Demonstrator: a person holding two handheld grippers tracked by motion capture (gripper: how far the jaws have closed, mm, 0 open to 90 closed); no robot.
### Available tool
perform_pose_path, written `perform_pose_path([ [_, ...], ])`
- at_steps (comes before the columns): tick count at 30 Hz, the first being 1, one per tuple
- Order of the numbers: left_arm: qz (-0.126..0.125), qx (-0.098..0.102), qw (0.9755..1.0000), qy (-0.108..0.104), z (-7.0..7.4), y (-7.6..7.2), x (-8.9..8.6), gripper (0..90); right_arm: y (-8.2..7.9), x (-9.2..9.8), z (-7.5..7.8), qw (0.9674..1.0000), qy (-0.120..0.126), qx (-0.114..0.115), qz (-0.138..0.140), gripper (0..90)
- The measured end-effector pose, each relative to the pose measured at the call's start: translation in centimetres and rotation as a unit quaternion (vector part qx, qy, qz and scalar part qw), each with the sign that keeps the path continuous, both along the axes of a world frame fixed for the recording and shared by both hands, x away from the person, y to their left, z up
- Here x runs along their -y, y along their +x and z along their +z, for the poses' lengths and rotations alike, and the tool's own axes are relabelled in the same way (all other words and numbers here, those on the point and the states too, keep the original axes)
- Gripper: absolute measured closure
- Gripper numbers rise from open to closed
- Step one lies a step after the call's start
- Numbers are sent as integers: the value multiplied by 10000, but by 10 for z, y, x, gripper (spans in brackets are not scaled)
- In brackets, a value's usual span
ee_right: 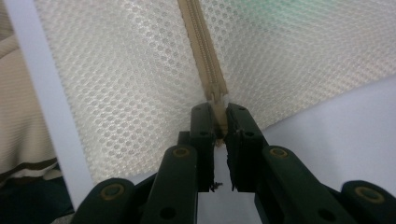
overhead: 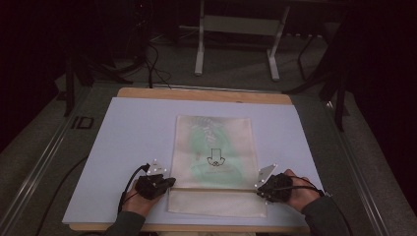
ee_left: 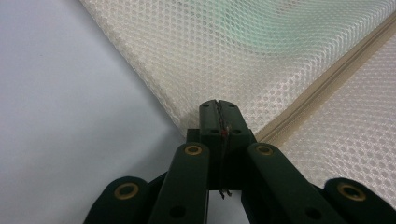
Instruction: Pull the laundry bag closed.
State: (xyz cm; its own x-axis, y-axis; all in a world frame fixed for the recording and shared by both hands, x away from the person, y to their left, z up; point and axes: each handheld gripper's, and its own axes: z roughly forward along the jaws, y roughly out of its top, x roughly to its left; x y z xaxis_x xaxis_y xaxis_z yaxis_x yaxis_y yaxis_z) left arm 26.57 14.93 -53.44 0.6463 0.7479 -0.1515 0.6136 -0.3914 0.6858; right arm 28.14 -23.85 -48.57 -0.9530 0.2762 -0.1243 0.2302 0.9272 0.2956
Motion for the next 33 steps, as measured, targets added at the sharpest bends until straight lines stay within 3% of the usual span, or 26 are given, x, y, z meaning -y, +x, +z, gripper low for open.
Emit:
perform_pose_path([
  [10,-10,42,10000,-33,-1,-1,-1,886,0,0,-2,9999,80,-75,-38,813],
  [15,8,115,9999,39,0,-2,1,886,1,4,-2,9992,326,-178,-111,770],
  [20,5,94,10000,1,0,-1,0,886,3,8,1,9983,550,-67,-202,733],
  [28,28,172,9998,44,1,-2,-1,885,6,15,6,9942,959,130,-473,699],
  [33,65,260,9996,48,3,-2,-6,883,10,23,4,9892,1108,299,-908,694],
])
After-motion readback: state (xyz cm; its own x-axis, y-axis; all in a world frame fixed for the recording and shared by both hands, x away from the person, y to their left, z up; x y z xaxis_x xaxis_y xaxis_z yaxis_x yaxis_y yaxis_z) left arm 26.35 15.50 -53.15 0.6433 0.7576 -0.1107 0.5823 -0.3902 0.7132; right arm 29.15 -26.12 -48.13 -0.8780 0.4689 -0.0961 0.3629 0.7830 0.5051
